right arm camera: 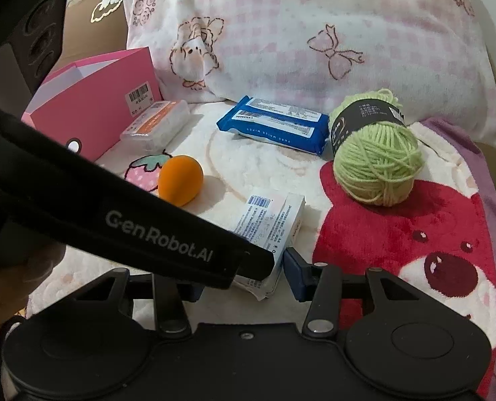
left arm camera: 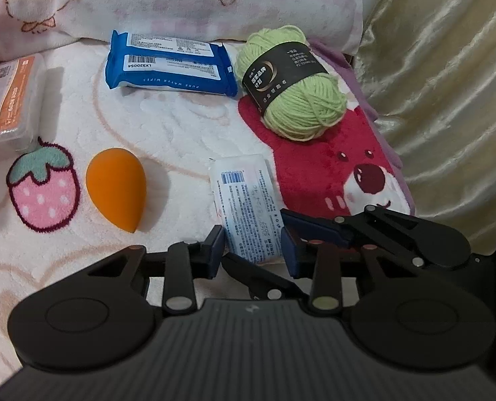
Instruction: Organize objects
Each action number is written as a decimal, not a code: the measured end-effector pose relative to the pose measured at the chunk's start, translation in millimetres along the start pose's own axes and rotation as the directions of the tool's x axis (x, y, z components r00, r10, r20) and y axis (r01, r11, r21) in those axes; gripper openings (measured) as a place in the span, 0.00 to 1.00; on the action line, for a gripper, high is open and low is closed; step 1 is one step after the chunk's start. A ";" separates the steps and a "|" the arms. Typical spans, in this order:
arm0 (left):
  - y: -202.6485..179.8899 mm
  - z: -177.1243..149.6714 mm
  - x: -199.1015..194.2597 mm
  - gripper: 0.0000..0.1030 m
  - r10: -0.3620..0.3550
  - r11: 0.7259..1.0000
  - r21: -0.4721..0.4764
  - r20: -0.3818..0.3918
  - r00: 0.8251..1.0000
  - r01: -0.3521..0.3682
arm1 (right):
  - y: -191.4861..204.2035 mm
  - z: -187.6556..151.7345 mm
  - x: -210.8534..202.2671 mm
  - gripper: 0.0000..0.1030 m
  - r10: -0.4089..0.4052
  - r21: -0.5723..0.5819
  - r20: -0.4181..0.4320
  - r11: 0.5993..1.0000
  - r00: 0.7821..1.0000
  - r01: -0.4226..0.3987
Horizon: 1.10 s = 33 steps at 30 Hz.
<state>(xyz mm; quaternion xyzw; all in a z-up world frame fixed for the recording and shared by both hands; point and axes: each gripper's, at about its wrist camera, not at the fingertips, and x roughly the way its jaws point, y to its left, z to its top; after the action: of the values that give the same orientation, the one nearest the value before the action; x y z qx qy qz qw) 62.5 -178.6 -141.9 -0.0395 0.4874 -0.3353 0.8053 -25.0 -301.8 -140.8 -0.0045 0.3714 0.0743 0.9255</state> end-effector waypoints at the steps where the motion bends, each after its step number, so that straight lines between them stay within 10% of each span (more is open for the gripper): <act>1: 0.1 0.3 0.6 0.34 0.003 1.000 -0.003 -0.002 1.000 -0.003 | -0.7 0.0 1.0 0.51 0.001 0.004 -0.004 1.000 1.000 -0.001; 33: 3.8 -16.8 -33.4 0.32 0.038 0.997 -0.065 0.002 0.999 -0.038 | 24.1 -4.0 -5.6 0.51 0.060 -0.069 -0.019 0.996 0.998 -0.061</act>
<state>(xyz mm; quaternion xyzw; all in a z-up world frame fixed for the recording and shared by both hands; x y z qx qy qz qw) 40.7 -151.9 -126.8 -0.0570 0.4974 -0.3038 0.8106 -35.2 -278.9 -138.7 -0.0258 0.3762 0.1152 0.9190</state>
